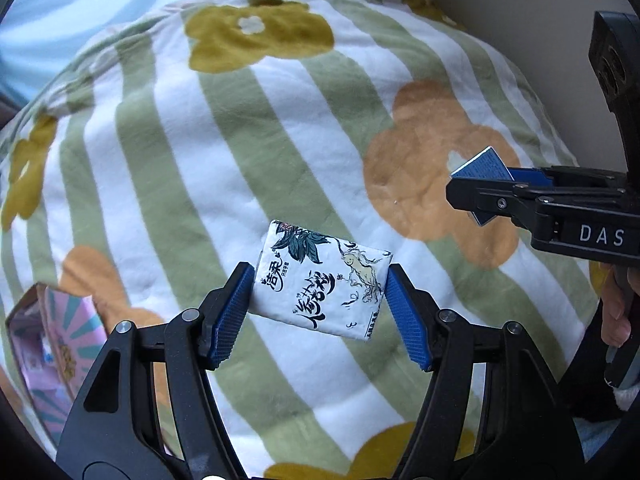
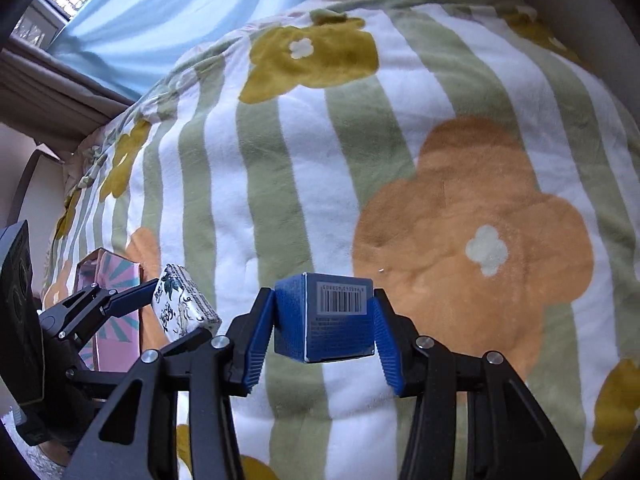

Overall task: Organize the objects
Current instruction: 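Lift the packet and blue cube and carry both over the cardboard box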

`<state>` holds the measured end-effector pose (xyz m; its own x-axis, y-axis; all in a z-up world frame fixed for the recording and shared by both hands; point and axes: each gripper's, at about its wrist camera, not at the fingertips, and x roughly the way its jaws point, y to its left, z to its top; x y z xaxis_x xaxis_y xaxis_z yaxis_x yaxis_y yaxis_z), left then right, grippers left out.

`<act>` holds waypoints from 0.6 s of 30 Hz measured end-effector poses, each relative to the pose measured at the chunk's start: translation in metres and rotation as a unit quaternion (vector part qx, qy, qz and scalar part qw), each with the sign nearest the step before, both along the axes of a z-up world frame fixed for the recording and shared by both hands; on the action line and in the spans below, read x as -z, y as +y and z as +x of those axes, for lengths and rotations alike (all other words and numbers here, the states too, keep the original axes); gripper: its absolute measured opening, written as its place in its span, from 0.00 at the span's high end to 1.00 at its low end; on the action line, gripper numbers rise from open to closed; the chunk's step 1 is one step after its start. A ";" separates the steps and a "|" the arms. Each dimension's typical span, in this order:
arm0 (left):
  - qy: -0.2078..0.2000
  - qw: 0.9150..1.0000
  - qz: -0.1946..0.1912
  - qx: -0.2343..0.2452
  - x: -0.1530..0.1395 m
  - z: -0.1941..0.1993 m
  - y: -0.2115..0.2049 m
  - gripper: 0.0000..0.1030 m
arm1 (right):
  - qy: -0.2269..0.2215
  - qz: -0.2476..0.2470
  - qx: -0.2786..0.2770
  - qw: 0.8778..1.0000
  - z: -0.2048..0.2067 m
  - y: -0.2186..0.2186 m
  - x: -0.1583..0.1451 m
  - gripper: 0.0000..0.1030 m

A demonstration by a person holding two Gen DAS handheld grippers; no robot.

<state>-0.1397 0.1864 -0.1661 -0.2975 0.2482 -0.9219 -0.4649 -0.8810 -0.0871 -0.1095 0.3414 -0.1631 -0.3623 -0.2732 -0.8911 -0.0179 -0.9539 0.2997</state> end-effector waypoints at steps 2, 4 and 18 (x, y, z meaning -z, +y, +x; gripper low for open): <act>0.013 0.999 0.007 -0.029 -0.024 0.009 -0.017 0.38 | 0.015 0.007 -0.017 1.000 -0.001 -0.015 -0.016 0.57; 0.024 0.998 0.015 -0.060 -0.045 0.022 -0.034 0.38 | 0.028 0.017 -0.035 0.999 0.006 -0.030 -0.032 0.57; 0.073 0.974 0.030 -0.214 -0.130 0.111 -0.128 0.38 | 0.078 0.075 -0.090 0.990 0.071 -0.100 -0.092 0.57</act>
<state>-0.0290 0.0581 -0.0363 -0.5120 0.1253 -0.8498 -0.0670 -0.9921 -0.1059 -0.0390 0.2412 -0.0709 -0.4555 -0.2151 -0.8639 0.1914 -0.9713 0.1409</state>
